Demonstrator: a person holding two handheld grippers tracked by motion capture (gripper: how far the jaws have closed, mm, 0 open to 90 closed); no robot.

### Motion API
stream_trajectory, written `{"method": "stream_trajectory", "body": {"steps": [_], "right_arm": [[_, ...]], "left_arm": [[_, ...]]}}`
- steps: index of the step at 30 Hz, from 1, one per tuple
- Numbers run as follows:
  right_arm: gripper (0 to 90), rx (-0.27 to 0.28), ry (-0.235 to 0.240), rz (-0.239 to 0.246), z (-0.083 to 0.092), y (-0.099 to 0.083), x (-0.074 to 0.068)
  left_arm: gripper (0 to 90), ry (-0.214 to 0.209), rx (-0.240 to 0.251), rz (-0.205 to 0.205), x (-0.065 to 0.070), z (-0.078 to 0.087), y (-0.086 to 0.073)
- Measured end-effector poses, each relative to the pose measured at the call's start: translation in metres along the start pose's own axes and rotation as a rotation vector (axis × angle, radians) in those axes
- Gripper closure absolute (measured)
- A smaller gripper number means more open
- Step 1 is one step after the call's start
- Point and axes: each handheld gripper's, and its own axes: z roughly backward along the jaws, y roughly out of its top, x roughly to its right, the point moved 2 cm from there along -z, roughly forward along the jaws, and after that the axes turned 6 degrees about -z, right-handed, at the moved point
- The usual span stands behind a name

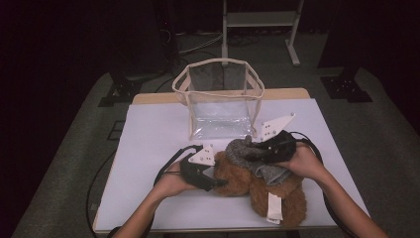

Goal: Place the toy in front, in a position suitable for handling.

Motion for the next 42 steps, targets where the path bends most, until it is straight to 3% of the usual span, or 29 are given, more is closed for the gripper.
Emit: {"method": "stream_trajectory", "body": {"steps": [4,8,10,17,21,24,28,32,37,42], "right_arm": [[74.9,-0.020,0.053,-0.029,-0.007,-0.005,-0.002],[74.9,-0.026,0.068,-0.014,-0.006,-0.005,-0.012],[74.9,-0.028,0.072,0.004,-0.004,-0.005,-0.020],[74.8,0.003,0.068,-0.008,-0.002,0.006,-0.009],[74.8,-0.018,0.090,-0.012,-0.014,0.014,-0.002],[74.8,-0.050,0.105,-0.010,-0.022,0.012,-0.004],[74.8,-0.050,0.103,-0.017,-0.016,0.006,-0.009],[74.9,-0.035,0.111,-0.033,-0.008,-0.005,-0.014],[74.8,-0.045,0.114,-0.021,-0.008,-0.004,-0.017],[74.8,-0.040,0.121,-0.018,-0.017,0.010,-0.009]], "left_arm": [[35.5,0.005,0.017,0.028,-0.003,0.008,-0.003],[32.1,0.005,0.036,0.028,-0.004,0.012,0.001],[33.8,-0.022,0.025,0.022,-0.002,0.007,0.003],[38.6,-0.050,0.019,-0.015,0.008,0.005,0.002],[38.6,-0.061,0.004,-0.033,0.012,0.007,0.001],[38.5,-0.058,0.012,-0.019,0.011,0.009,-0.001],[32.8,-0.015,0.037,0.010,0.006,0.015,0.002],[34.6,-0.041,0.036,0.028,0.005,0.010,0.002],[38.2,-0.055,0.015,-0.009,0.012,0.003,0.003],[40.0,-0.067,0.008,-0.030,0.017,0.005,0.002]]}}
